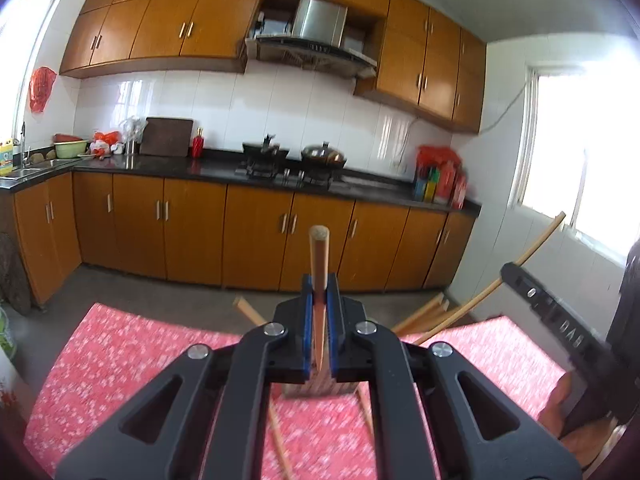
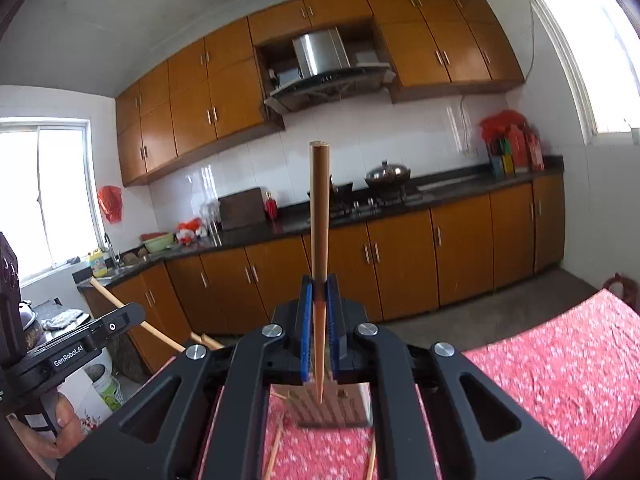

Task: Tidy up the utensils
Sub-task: 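Open the left tool over the holder while the right tool opens to release, then lower and grasp a chopstick with the left tool while the right tool grasps one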

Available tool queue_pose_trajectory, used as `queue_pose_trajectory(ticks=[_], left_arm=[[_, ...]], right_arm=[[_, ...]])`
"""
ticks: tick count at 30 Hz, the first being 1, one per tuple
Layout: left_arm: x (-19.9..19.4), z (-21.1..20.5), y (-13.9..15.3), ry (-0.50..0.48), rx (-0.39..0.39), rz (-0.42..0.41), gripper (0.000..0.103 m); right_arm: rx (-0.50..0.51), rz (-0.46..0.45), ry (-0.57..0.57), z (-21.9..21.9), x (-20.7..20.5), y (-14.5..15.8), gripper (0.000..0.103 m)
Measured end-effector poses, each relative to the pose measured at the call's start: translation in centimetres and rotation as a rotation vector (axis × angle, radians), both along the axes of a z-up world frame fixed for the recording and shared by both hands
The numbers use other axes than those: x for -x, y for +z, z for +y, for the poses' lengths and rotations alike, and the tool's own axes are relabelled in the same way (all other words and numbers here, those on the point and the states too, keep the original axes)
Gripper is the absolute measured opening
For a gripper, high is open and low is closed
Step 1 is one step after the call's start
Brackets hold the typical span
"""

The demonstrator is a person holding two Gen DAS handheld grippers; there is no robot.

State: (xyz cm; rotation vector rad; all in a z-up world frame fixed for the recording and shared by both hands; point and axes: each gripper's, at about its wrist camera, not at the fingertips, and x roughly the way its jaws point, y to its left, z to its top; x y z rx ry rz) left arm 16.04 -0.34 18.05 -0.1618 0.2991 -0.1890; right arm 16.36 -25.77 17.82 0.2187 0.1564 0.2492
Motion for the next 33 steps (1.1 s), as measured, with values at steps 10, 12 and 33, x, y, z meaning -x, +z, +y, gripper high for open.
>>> queue_pose_trajectory(ticks=[10,12,33], left_arm=[[-4.6,-1.7,0.5,0.056,-0.026,-0.065,0.007],[-5.8,-1.7,-0.5,0.057,-0.021,-0.042,0.007],[-6.1,0.6,-2.8,0.098,-0.011,0.024,0.026]], right_arm=[[0.041,-0.011,-0.066,1.2,-5.3,-1.0,0.008],[0.045,0.009,-0.069,1.4,-6.3,-1.7,0.008],[0.061,0.044,-0.121,-0.7,-4.3,-2.2,0.044]])
